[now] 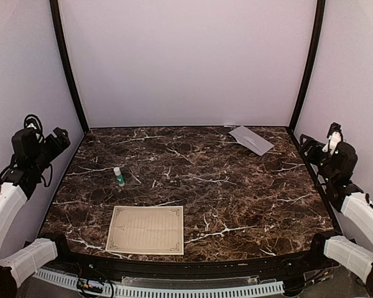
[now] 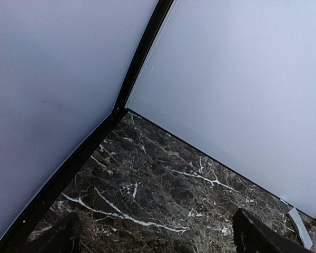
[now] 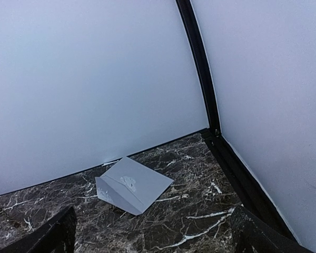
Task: Place the letter into the envelope and seal it
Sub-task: Adjust the letter at the center of the board.
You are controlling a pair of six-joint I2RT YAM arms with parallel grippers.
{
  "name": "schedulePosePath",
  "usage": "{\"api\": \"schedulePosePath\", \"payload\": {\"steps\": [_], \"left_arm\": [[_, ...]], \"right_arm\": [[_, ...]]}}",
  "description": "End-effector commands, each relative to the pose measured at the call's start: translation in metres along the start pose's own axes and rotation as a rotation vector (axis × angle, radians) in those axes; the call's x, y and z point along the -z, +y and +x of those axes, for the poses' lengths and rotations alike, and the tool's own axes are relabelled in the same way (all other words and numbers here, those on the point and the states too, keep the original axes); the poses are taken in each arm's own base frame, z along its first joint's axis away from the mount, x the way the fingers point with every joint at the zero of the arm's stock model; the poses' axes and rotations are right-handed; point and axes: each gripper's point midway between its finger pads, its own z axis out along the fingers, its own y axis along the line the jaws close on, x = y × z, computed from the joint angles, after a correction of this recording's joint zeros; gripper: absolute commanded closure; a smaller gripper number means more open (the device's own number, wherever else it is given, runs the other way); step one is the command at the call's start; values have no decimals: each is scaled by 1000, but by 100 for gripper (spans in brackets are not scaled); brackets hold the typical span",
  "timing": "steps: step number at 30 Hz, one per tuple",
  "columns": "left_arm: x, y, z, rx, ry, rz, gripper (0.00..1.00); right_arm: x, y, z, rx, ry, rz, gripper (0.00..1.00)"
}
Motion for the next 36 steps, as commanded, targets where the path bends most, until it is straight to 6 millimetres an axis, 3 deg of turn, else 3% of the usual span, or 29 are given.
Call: {"api": "schedulePosePath", "payload": {"steps": [1,9,13,14,18,23,30,32,36], "left_arm": [[2,4,16,-25,130,-38,1],[2,-31,24,-139,209,148,1],[1,-53,17,-229,207,259,1],[7,-75,13,-248,216,372,1],[6,-108,11,-260,281,521,1],[-5,-113,10,-229,251,539,1],[-14,-88,39,-192,286,460,2],[-12,-80,54,-148,326,443,4],[1,-62,107,-11,484,389,9]], "right_arm": [[-1,0,2,-67,50,11,1],[1,11,-6,-94,57,-41,2],[4,39,-5,-73,109,-189,1],[5,46,-2,-75,135,-223,2],[9,81,32,-108,316,-333,8],[32,139,91,-142,552,-465,9],[80,202,151,-172,796,-605,11],[87,213,161,-162,834,-603,12],[101,231,178,-171,890,-616,12]]}}
